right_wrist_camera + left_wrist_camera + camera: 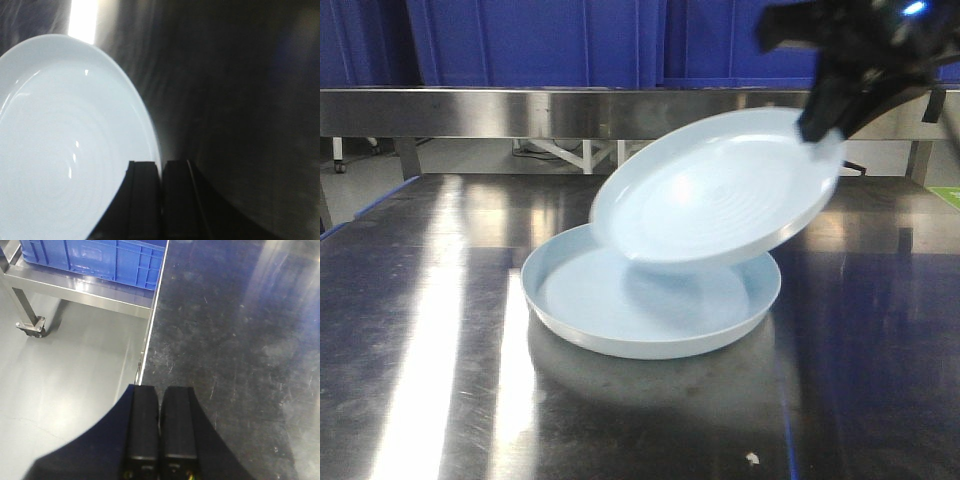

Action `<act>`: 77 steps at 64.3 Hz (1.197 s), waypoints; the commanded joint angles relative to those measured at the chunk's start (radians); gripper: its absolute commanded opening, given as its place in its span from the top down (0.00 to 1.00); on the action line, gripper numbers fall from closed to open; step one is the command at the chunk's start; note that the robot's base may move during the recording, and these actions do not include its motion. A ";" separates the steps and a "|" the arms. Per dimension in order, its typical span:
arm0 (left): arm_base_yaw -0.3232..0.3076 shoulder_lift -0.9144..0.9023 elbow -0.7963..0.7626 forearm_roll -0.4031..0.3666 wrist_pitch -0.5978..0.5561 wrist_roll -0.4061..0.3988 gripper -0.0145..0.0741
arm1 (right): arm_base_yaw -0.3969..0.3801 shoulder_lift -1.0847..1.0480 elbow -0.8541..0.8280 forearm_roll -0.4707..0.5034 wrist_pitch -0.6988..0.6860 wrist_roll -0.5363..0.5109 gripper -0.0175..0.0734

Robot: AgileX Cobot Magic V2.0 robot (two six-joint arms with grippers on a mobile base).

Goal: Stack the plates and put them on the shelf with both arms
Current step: 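Lift the other plate with the right gripper and lay it onto the centered plate, then grip the stacked plates' rim with the right gripper and lift them up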

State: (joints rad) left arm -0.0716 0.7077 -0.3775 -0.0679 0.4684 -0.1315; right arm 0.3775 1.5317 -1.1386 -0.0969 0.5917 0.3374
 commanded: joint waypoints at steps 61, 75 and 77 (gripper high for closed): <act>-0.007 -0.005 -0.028 -0.008 -0.076 0.003 0.74 | 0.104 0.190 -0.043 -0.015 -0.038 -0.004 0.80; -0.007 -0.005 -0.028 -0.008 -0.076 0.003 0.74 | 0.099 0.090 -0.073 -0.017 -0.070 -0.004 0.78; -0.007 -0.005 -0.028 -0.008 -0.076 0.003 0.74 | 0.096 0.065 -0.073 -0.021 -0.086 -0.004 0.78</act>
State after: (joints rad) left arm -0.0716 0.7077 -0.3775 -0.0679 0.4669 -0.1299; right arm 0.4807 1.7109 -1.1690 -0.0934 0.5768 0.3440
